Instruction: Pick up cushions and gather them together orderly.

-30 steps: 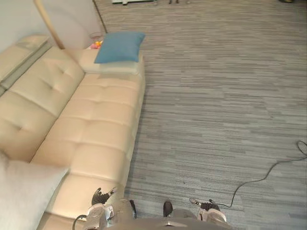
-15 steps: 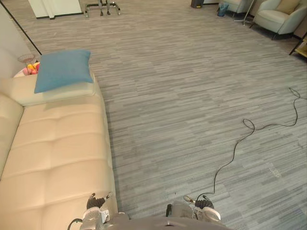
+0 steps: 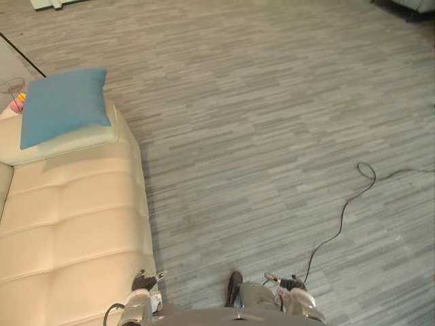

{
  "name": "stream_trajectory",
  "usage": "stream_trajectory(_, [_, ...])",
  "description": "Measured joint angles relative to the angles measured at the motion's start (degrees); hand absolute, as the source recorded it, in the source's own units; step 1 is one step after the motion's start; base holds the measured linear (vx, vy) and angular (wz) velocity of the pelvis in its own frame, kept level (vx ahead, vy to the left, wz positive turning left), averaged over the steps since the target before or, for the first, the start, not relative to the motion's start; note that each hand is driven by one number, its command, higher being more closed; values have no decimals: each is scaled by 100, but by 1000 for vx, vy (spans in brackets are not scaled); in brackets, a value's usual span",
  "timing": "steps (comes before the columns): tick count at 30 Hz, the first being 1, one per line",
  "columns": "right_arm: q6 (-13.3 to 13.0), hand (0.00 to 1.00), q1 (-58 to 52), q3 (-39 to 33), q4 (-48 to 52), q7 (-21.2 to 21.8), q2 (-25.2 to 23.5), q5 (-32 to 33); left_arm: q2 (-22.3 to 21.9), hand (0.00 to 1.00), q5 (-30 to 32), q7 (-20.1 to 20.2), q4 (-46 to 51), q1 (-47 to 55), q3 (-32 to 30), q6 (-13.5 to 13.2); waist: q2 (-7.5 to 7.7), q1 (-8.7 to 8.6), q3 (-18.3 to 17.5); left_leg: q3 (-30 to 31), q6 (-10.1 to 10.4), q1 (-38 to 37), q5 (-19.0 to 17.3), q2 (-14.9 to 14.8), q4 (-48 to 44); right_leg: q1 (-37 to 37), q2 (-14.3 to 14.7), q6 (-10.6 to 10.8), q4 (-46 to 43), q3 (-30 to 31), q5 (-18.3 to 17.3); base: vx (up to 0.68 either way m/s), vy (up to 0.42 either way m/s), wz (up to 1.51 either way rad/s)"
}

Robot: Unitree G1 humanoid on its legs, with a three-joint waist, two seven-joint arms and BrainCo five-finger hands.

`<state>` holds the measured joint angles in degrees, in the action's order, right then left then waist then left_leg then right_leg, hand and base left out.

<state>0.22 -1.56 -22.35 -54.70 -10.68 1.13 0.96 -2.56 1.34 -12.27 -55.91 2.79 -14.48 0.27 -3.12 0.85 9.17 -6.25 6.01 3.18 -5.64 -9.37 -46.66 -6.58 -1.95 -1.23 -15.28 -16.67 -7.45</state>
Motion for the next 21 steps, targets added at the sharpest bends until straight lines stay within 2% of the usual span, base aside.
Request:
stream_trajectory(1, [3, 0, -14, 67, 29, 0, 58, 24, 2, 0, 2, 7, 86, 64, 1, -6, -70, 64, -8, -111, -128, 423, 119, -244, -942, 267, 80, -34, 91, 13, -71, 204, 51, -14])
stream_trajectory(3, [6, 0, -40, 146, 23, -8, 53, 37, 19, 0, 6, 16, 151, 56, 62, -7, -59, 77, -2, -340, -262, 717, -135, -340, -1173, 537, 68, -37, 236, 55, -116, 226, 54, -3])
stream_trajectory(4, [18, 0, -35, 142, 16, -11, 50, 45, 27, 0, 5, 26, 217, 55, 115, -16, -47, 138, -1, -578, -310, 993, -402, -332, -900, 752, 8, -5, 419, 136, -134, 294, 104, -8])
stream_trajectory(5, [23, 0, -29, 139, 14, -12, 47, 51, 22, 0, 3, 26, 248, 55, 116, -17, -43, 161, 1, -662, -339, 1029, -457, -325, -742, 791, -14, -2, 460, 167, -136, 302, 129, -22])
stream_trajectory(6, [33, 0, -24, 132, 7, -14, 47, 95, 23, 0, 4, 27, 258, 51, 130, -23, -39, 213, 3, -863, -372, 1106, -603, -275, -33, 905, -95, 32, 560, 192, -155, 281, 159, -19])
stream_trajectory(7, [74, 0, -25, 132, 12, -23, 46, 96, 21, 0, 6, 28, 299, 47, 190, -23, -35, 228, 2, -953, -365, 1129, -593, -113, 1263, 1034, -226, 136, 624, 213, -217, 238, 143, -15])
stream_trajectory(8, [80, 0, -26, 131, 14, -26, 46, 96, 22, 0, 6, 28, 299, 50, 213, -23, -35, 230, 2, -937, -347, 1121, -527, -32, 1767, 1070, -273, 202, 631, 220, -257, 317, 216, -10])
stream_trajectory(9, [85, 0, -31, 131, 22, -31, 50, 95, 4, 0, 3, 28, 305, 70, 215, -26, -50, 248, -8, -835, -259, 1069, -263, 106, 2762, 1110, -329, 336, 628, 277, -337, 353, 271, -18])
stream_trajectory(10, [86, 0, -33, 140, 20, -36, 66, 94, -26, 0, -5, 26, 300, 75, 207, -30, -75, 299, -24, -681, -237, 1036, 223, 180, 3225, 1168, -355, 473, 627, 374, -419, 384, 295, -37])
stream_trajectory(11, [98, 0, -28, 146, -21, -44, 66, 94, -31, 0, 2, 35, 294, 63, 233, -30, -55, 398, -104, -651, -397, 974, 470, 333, 3283, 1241, -391, 539, 711, 568, -457, 440, 270, -36])
stream_trajectory(12, [119, 0, -12, 148, -46, -47, 23, 94, 9, 0, 11, 42, 288, 58, 241, -30, 37, 407, -143, -667, -494, 974, 385, 424, 3265, 1289, -440, 535, 796, 671, -463, 493, 209, -13])
stream_trajectory(13, [125, 0, -4, 146, -53, -47, -102, 93, 125, 0, 46, 52, 249, 32, 268, -31, 231, 358, -199, -663, -693, 1033, 117, 641, 3067, 1409, -569, 536, 914, 847, -420, 493, 181, 13])
stream_trajectory(14, [129, 0, -18, 144, -56, -44, -126, 93, 141, 0, 39, 59, 246, 11, 265, -28, 259, 363, -190, -666, -763, 1047, 50, 685, 2909, 1466, -625, 568, 910, 871, -407, 485, 191, 25])
stream_trajectory(16, [131, 0, -64, 141, -51, -34, -153, 87, 142, 0, 46, 57, 238, 9, 271, -25, 285, 391, -216, -734, -940, 925, -356, 821, 2424, 1651, -814, 662, 663, 1017, -375, 457, 215, 12])
stream_trajectory(17, [119, 0, -45, 135, -57, -10, -132, 85, 152, 0, 46, 55, 215, 31, 320, -21, 264, 411, -282, -751, -978, 788, -603, 881, 2370, 1498, -907, 793, 149, 1118, -428, 433, 207, -17])
stream_trajectory(18, [112, 0, -14, 134, -83, 28, -111, 80, 146, 0, 36, 56, 103, 28, 369, -25, 228, 431, -324, -812, -983, 647, -820, 912, 2388, 1122, -983, 959, -832, 1311, -508, 323, 153, -26])
stream_trajectory(19, [100, 0, 22, 133, -82, 34, -116, 75, 172, 0, 34, 59, 53, 7, 412, -19, 237, 413, -305, -857, -1000, 486, -910, 950, 2422, 721, -1054, 1114, -1839, 1482, -428, 396, 150, -14])
stream_trajectory(20, [106, 0, 44, 142, -36, 56, -129, 50, 283, 0, -4, 58, 17, -7, 512, -7, 332, 335, -231, -868, -978, 37, -968, 1070, 2600, 99, -1138, 1275, -3503, 1674, -229, 408, 90, 5])
stream_trajectory(21, [108, 0, 54, 146, -33, 54, -103, 15, 332, 0, -3, 56, -5, 0, 588, 18, 340, 287, -196, -842, -979, -237, -978, 1099, 2713, -78, -1162, 1233, -4064, 1601, -253, 488, 72, 20])
